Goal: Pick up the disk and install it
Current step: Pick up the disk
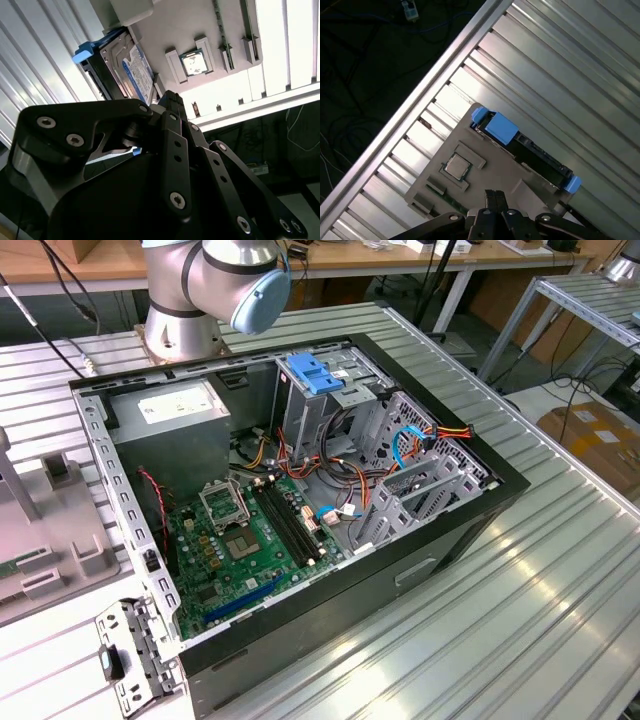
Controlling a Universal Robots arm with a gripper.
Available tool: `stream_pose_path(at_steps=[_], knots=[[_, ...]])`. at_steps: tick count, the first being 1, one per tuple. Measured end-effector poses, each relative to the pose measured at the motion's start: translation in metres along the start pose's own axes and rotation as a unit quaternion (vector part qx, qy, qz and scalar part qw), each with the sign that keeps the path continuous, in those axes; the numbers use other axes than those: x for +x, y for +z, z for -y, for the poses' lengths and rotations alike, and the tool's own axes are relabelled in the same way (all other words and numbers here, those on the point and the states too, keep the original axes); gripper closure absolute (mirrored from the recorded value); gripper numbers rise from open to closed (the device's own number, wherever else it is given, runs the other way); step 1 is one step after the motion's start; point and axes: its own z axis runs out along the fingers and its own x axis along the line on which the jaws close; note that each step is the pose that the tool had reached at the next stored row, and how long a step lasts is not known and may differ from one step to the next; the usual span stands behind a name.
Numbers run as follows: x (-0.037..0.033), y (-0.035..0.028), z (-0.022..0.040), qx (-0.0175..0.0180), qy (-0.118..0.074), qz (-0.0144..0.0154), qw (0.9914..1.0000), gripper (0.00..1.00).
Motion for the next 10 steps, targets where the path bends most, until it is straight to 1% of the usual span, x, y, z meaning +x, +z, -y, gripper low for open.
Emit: stream_pose_path(at_steps=[5,6,10], knots=[[0.0,0.0,0.0,-0.0004,-0.014,-0.0003,0.99991,0.89],[0.0,0.0,0.0,-0.0005,-0.02,-0.0004,0.99981,0.89],[0.0,0.0,0.0,-0.0008,-0.031,-0.0007,0.99951,0.89]])
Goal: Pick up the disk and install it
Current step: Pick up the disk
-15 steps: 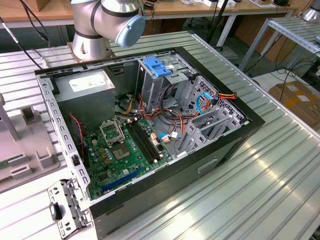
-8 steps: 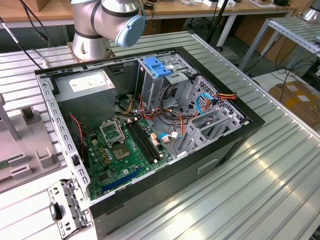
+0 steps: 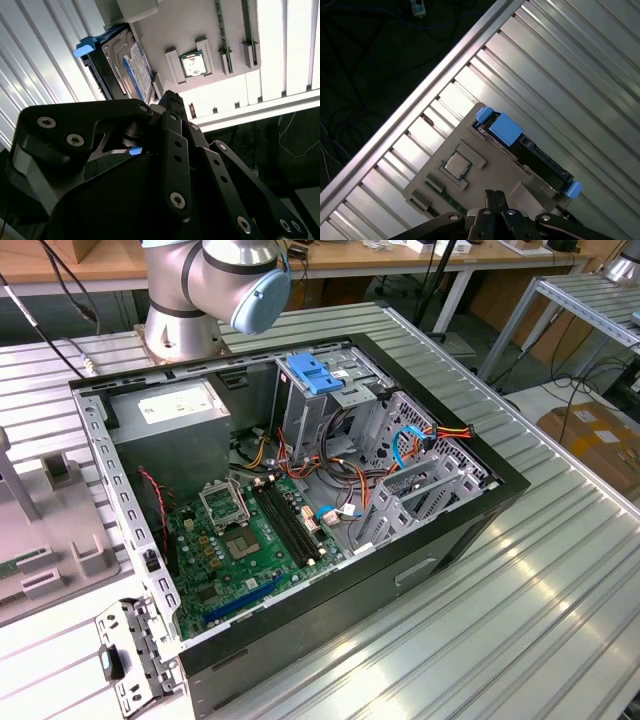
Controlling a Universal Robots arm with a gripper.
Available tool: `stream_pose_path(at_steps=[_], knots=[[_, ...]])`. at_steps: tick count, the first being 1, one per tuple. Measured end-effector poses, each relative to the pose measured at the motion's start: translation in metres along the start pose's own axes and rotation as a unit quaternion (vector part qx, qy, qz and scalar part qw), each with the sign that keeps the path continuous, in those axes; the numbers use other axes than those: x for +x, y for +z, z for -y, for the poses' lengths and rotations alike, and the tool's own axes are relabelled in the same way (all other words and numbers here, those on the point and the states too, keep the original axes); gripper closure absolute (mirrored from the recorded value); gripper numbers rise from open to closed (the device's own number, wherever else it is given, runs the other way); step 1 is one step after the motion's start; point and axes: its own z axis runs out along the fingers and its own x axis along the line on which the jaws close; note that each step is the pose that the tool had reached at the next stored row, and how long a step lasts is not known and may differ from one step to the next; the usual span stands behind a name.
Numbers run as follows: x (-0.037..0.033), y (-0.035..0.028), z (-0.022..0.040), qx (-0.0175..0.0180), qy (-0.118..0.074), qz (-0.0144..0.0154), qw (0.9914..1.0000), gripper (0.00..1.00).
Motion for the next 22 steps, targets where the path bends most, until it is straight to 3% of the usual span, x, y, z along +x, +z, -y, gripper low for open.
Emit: stream_pose_path(at_steps=[9,22], knots=[[0.0,0.0,0.0,-0.0006,-0.022,-0.0005,0.99976,0.89],[0.0,0.0,0.0,-0.0015,-0.057,-0.0012,0.99838,0.89]])
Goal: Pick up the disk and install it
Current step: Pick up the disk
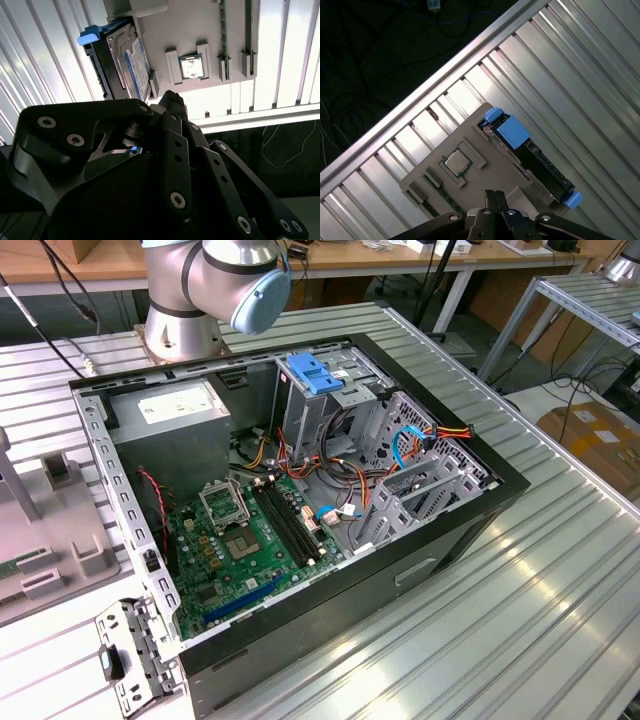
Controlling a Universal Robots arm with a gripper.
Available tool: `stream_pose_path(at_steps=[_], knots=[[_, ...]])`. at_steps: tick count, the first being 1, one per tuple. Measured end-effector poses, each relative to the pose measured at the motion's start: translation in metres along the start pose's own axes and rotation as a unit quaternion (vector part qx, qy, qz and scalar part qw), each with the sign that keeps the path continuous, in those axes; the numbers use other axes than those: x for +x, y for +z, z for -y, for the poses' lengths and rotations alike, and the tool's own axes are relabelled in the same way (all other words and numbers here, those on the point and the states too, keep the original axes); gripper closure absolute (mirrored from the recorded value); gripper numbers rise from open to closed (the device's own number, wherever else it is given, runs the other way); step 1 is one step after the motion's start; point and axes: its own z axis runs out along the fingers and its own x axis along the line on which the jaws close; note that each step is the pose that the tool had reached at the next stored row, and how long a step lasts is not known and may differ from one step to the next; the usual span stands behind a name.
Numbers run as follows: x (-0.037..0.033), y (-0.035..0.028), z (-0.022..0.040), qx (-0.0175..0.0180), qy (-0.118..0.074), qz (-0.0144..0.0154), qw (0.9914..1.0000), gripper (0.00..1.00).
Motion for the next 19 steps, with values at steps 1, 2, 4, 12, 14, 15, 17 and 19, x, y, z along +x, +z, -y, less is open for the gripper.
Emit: stream_pose_path(at_steps=[1,2,4,12,14,15,17,19], knots=[[0.0,0.0,0.0,-0.0001,-0.003,-0.0001,1.0,0.89],[0.0,0.0,0.0,-0.0001,-0.005,-0.0001,0.99999,0.89],[0.0,0.0,0.0,-0.0004,-0.016,-0.0003,0.99988,0.89],[0.0,0.0,0.0,-0.001,-0.039,-0.0009,0.99924,0.89],[0.0,0.0,0.0,-0.0012,-0.044,-0.001,0.99904,0.89],[0.0,0.0,0.0,-0.0012,-0.046,-0.001,0.99894,0.89],[0.0,0.0,0.0,-0.0014,-0.052,-0.0012,0.99864,0.89],[0.0,0.0,0.0,-0.0015,-0.056,-0.0012,0.9984,0.89]])
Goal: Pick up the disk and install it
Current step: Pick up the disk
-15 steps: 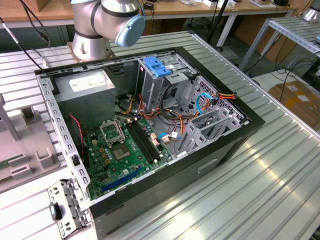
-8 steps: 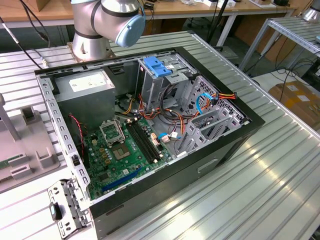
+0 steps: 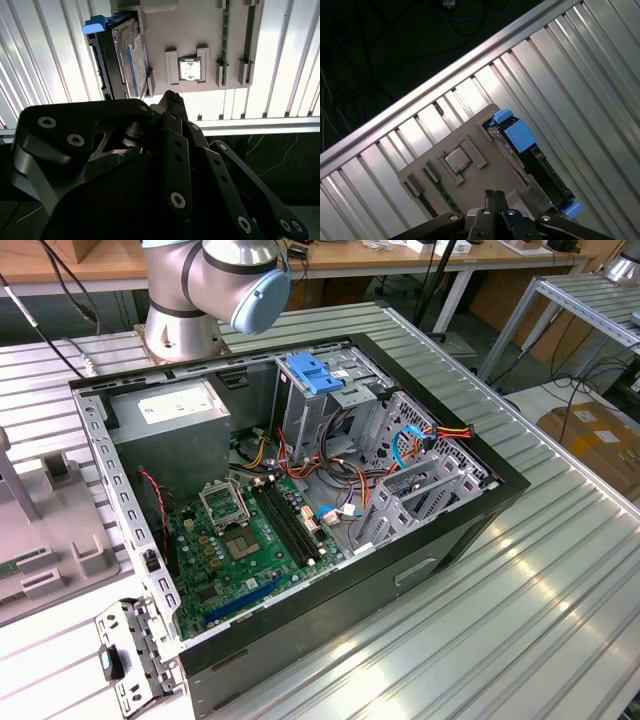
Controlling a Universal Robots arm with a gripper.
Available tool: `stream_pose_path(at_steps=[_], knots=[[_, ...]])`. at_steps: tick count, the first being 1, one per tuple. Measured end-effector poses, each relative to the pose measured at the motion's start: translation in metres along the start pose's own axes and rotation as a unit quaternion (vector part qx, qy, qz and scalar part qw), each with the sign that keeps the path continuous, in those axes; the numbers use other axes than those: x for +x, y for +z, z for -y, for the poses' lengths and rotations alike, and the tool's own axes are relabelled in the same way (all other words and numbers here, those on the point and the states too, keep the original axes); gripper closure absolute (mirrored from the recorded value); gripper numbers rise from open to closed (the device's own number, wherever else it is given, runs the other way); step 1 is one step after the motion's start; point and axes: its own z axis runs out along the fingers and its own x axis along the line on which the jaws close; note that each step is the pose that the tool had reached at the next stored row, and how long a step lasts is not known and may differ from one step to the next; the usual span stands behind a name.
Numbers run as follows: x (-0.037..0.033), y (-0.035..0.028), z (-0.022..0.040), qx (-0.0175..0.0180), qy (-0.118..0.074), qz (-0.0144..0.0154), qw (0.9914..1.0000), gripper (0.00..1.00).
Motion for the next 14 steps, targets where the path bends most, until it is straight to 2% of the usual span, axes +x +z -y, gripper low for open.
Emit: stream_pose_path(at_steps=[5,14], knots=[[0.0,0.0,0.0,-0.0005,-0.019,-0.0004,0.99981,0.89],[0.0,0.0,0.0,-0.0013,-0.05,-0.0011,0.99874,0.89]])
